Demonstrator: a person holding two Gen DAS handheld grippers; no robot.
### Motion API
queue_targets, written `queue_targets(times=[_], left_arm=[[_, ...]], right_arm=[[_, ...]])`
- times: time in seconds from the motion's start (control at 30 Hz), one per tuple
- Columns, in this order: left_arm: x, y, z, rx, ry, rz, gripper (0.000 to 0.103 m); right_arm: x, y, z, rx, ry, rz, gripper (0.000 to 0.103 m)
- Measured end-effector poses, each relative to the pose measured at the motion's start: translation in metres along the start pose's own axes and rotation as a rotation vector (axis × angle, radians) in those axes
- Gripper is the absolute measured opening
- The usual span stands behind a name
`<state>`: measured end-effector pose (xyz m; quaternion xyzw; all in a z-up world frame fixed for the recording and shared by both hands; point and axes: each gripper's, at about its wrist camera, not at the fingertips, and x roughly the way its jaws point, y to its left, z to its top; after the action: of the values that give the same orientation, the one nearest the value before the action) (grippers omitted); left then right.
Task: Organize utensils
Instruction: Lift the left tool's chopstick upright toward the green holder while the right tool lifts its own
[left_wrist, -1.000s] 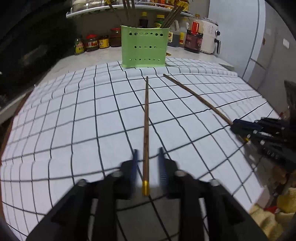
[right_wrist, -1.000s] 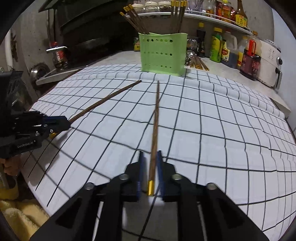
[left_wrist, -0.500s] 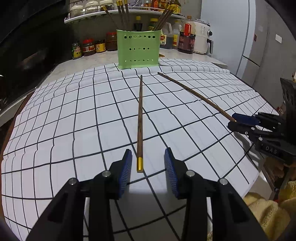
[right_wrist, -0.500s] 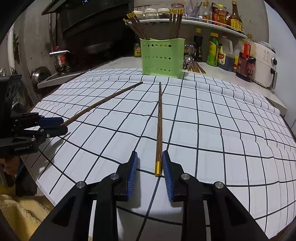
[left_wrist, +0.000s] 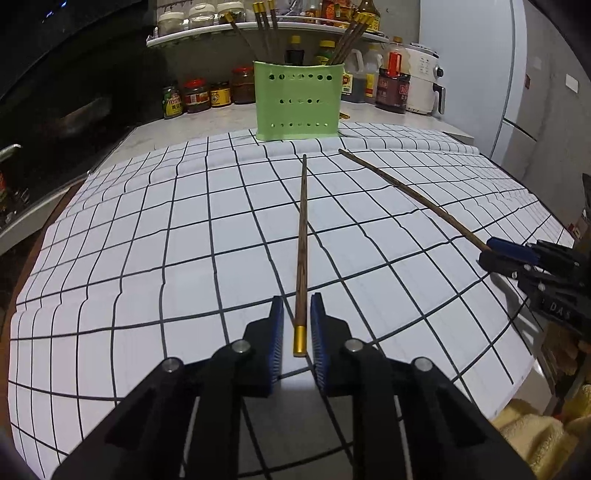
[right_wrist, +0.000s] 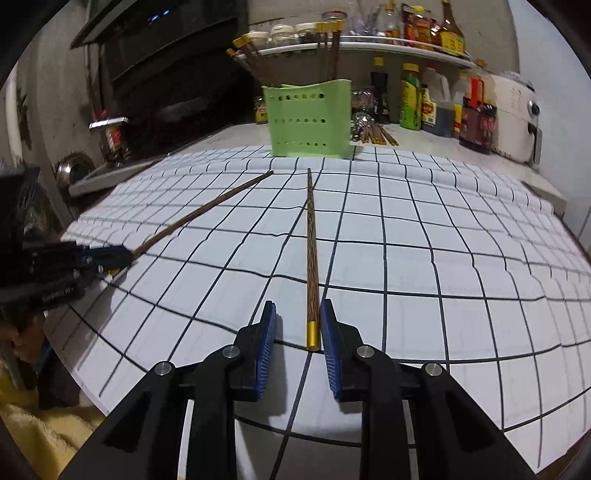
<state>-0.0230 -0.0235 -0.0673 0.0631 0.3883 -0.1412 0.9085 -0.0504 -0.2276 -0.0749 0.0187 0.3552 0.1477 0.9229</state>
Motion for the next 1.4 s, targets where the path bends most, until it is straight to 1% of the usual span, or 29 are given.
queue_targets(times=[0.03,0.07,0.1,0.17,0.2,0.23,0.27,0.37,0.5,0.73,0.8,0.93,1.0,1.17,1.27,1.4], left_arm=[[0.001,-0.001,0.000,0.004,-0.005,0.002,0.015],[0.001,-0.001,0.001,0.002,-0.010,0.001,0.015],[0.002,0.000,0.001,0.001,-0.012,0.000,0.015],[0.003,0.002,0.001,-0.004,-0.019,-0.004,0.015],[0.004,0.002,0.001,-0.004,-0.021,-0.003,0.015],[0.004,0.002,0.002,-0.008,-0.022,0.007,0.008],[0.003,0.002,0.001,-0.011,-0.024,0.007,0.007],[0.000,0.005,0.001,-0.036,-0.028,-0.012,0.007],[-0.011,0.004,0.005,-0.041,-0.065,-0.026,0.007],[-0.037,0.002,0.021,-0.035,-0.152,-0.038,0.007],[-0.043,0.002,0.028,-0.033,-0.178,-0.035,0.007],[-0.069,0.005,0.049,-0.022,-0.274,-0.023,0.007],[-0.088,0.007,0.060,-0.024,-0.337,-0.022,0.007],[-0.125,0.013,0.076,-0.028,-0.453,-0.034,0.007],[-0.138,0.013,0.081,-0.024,-0.495,-0.034,0.007],[-0.144,0.014,0.083,-0.028,-0.521,-0.043,0.007]], right_arm=[[0.001,-0.001,0.000,0.008,-0.002,-0.004,0.023],[0.002,-0.001,0.001,0.009,-0.006,-0.024,0.017],[0.002,-0.001,0.001,0.005,-0.009,-0.041,0.013],[0.003,0.000,0.001,-0.001,-0.012,-0.054,0.007],[0.002,0.001,0.001,-0.008,-0.011,-0.061,0.007],[0.001,0.002,0.001,-0.016,-0.011,-0.070,0.007],[0.001,0.003,0.000,-0.020,-0.010,-0.074,0.007],[-0.004,0.001,-0.001,-0.005,-0.003,-0.047,0.007],[-0.013,-0.004,0.003,0.031,-0.014,-0.021,0.007],[-0.033,-0.006,0.016,0.068,-0.052,0.017,0.007],[-0.040,-0.005,0.023,0.068,-0.072,0.023,0.007],[-0.061,-0.002,0.045,0.064,-0.137,0.024,0.007],[-0.075,-0.001,0.058,0.061,-0.185,0.030,0.007],[-0.111,0.003,0.087,0.042,-0.312,0.036,0.007],[-0.127,0.007,0.103,0.021,-0.379,0.030,0.007],[-0.135,0.012,0.118,-0.002,-0.417,0.029,0.007]])
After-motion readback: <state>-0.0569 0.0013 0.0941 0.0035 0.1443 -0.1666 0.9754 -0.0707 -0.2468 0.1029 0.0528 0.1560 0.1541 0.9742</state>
